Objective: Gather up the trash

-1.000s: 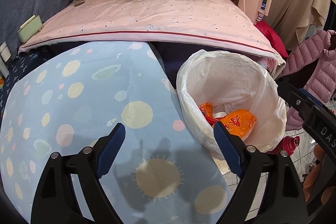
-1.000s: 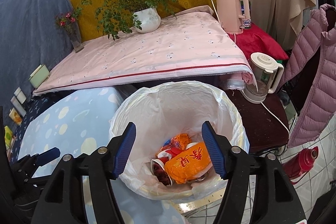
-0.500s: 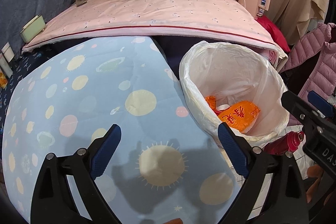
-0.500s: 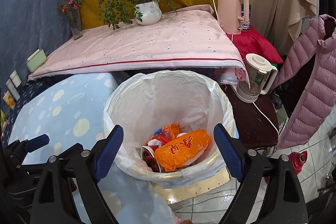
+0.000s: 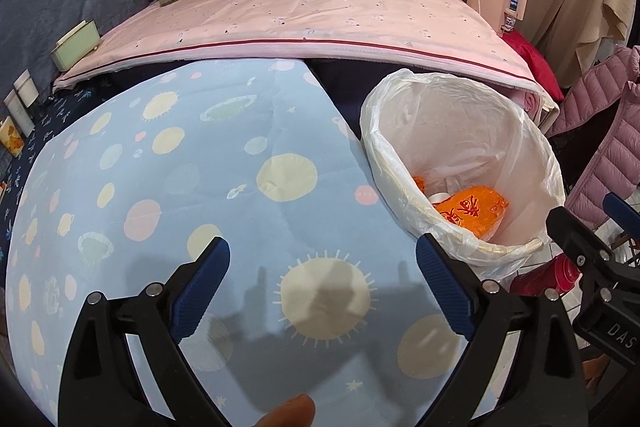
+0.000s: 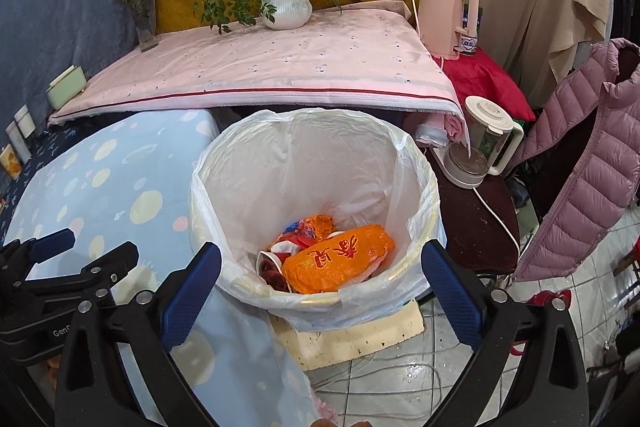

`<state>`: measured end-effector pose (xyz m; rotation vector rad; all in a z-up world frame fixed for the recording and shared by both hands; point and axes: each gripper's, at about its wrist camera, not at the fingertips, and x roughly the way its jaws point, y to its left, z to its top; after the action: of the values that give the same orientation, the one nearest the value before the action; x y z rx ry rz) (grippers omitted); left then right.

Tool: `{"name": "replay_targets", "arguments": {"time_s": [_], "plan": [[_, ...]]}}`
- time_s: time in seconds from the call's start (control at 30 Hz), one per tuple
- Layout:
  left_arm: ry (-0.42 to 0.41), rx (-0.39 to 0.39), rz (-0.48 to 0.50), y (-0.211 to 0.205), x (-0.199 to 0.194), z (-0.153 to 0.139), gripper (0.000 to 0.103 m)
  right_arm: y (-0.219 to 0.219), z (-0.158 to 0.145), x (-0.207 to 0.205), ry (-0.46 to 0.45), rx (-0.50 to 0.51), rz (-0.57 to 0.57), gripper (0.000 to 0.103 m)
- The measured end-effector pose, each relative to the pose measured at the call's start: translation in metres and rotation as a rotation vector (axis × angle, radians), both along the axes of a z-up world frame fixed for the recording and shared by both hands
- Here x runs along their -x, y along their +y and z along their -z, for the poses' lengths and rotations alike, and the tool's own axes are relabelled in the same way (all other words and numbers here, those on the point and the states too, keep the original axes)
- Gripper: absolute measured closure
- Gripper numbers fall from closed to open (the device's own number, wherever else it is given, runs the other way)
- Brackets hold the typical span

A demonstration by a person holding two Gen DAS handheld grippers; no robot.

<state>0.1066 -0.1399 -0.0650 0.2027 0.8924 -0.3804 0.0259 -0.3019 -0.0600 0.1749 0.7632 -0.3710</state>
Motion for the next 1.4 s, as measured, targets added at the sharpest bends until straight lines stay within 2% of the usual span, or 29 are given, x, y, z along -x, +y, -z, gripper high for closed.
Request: {"name": "replay_targets", "arguments": {"time_s": [1.4], "plan": [[-0.005,-0.041,-0.009,-0.001,0.024,0.015,0.012,0.011,0.015,0.024,0.053,0.029,0.007,0.006]]}}
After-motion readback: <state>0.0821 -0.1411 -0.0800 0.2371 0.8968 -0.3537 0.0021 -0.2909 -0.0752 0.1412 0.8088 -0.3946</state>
